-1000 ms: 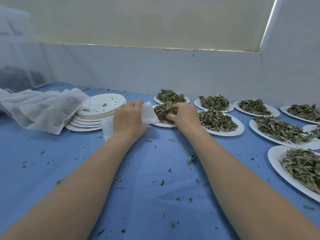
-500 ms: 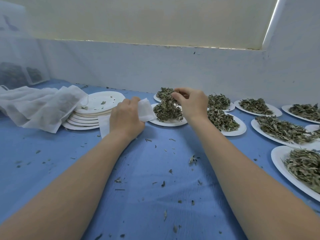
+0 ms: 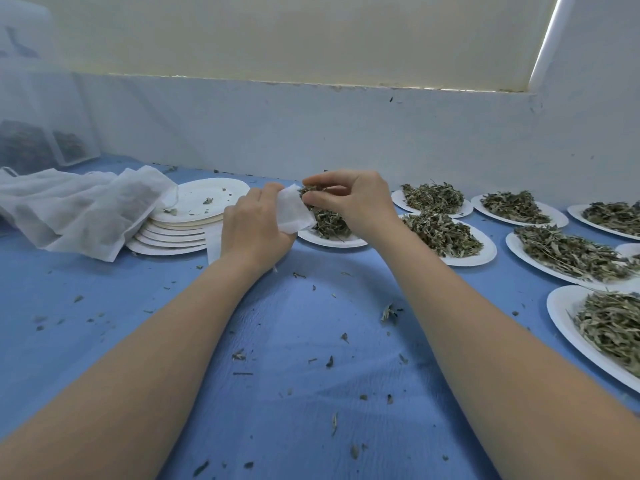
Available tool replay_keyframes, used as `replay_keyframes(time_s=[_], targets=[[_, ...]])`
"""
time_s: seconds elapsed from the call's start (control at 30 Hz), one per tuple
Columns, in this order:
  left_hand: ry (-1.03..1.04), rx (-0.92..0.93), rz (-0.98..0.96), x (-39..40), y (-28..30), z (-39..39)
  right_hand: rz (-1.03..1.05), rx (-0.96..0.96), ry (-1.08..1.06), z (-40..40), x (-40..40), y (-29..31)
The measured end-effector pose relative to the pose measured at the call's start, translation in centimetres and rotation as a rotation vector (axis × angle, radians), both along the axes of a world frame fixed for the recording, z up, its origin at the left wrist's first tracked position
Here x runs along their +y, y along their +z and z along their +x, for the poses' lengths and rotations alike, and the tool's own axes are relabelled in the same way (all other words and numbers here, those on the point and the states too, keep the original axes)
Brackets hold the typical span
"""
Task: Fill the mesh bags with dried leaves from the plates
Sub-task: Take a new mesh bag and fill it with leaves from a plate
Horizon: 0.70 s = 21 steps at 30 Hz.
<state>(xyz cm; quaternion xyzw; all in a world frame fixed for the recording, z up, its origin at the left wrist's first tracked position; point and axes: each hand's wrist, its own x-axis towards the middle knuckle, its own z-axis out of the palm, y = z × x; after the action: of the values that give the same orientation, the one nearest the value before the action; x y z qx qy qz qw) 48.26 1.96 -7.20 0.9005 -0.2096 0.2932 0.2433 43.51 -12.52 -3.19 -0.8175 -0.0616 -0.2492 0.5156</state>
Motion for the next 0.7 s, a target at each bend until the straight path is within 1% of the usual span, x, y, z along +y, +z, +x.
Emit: replay_keyframes(time_s=[0.1,0.2,0.33,0.47,0.53,0.7], targets=[[-0.018,-0.013,-0.026,-0.06,-0.07,-0.07,-0.038,0.008,0.041,0.02,0.21,0.10],[-0.038,-0.017,-0.056,-0.09,-0.14,-0.21,-0.023,0.077,0.091,0.12,0.26,0.07],[-0.048,-0.002,-0.094,0.02,-0.09,-0.35,-0.045,0.114,0.079,0.32,0.34,0.00],[-0.070,-0.003,-0.175,-0.01,0.07,-0.65,0.137,0.125,0.091,0.44,0.10,-0.11],[-0.094,0.005,-0.209,-0.12,0.15,-0.78,0.116,0.128,0.060,0.45,-0.14,-0.14],[-0.133,0.048,-0.249,-0.44,0.09,-0.85,-0.036,0.137,-0.022,0.27,-0.19,0.05]])
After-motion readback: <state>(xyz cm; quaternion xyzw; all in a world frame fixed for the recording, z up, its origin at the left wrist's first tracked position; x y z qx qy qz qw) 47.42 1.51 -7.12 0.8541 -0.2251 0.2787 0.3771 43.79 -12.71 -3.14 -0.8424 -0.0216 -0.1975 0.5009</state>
